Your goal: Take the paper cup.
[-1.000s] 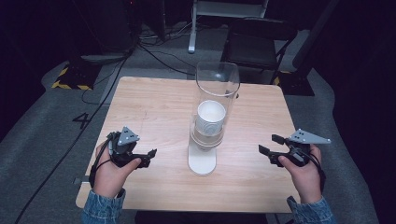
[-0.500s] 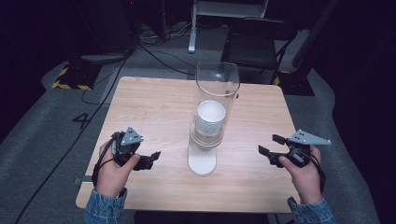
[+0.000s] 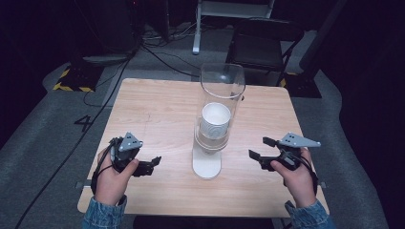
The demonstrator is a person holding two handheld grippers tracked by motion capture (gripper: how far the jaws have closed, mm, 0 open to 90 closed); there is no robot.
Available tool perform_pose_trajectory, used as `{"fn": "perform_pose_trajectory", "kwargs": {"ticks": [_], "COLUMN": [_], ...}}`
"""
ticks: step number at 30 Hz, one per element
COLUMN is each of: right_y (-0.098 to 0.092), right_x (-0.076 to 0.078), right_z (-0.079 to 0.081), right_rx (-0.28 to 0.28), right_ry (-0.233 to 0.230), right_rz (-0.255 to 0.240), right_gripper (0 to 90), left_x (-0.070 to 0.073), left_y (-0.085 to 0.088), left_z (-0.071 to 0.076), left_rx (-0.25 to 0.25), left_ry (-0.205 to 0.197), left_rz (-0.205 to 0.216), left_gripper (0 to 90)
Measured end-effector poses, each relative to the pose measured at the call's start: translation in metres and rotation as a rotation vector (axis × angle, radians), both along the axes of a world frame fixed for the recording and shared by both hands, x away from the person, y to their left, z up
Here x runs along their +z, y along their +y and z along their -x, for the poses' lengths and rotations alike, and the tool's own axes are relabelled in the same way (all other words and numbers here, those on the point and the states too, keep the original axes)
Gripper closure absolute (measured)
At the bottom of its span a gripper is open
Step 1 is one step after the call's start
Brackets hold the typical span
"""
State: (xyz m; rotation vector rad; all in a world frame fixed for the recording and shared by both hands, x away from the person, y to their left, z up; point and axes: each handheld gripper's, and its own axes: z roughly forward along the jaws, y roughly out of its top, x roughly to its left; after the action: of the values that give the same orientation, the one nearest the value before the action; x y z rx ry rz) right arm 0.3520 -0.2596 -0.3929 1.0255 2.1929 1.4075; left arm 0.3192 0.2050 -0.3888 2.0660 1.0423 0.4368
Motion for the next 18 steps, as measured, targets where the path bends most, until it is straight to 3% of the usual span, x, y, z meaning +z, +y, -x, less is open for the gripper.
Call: {"fn": "perform_pose_trajectory", "kwargs": {"ticks": [7,10,18], "right_y": [0.022,0.038,0.065], "right_x": [-0.007,-0.012,-0.018], "right_z": [0.0,0.0,-0.002], "right_rx": [0.037,0.083,0.145], "right_ry": [0.012,0.025,0.03], "right_rz": [-0.006,-0.006,-0.016], "right_gripper": [18.3,17.9,16.3], "left_x": [-0.003,-0.002,-0.002], "left_y": [-0.001,-0.001,-0.002], "left_z": [0.0,0.0,-0.002], "left_rx": [-0.018,-0.014,-0.023], "left_ry": [0.016,0.015,0.017], "left_rz": [-0.008,-0.006,-0.008], "left_gripper": [15.7,15.8,15.7]}}
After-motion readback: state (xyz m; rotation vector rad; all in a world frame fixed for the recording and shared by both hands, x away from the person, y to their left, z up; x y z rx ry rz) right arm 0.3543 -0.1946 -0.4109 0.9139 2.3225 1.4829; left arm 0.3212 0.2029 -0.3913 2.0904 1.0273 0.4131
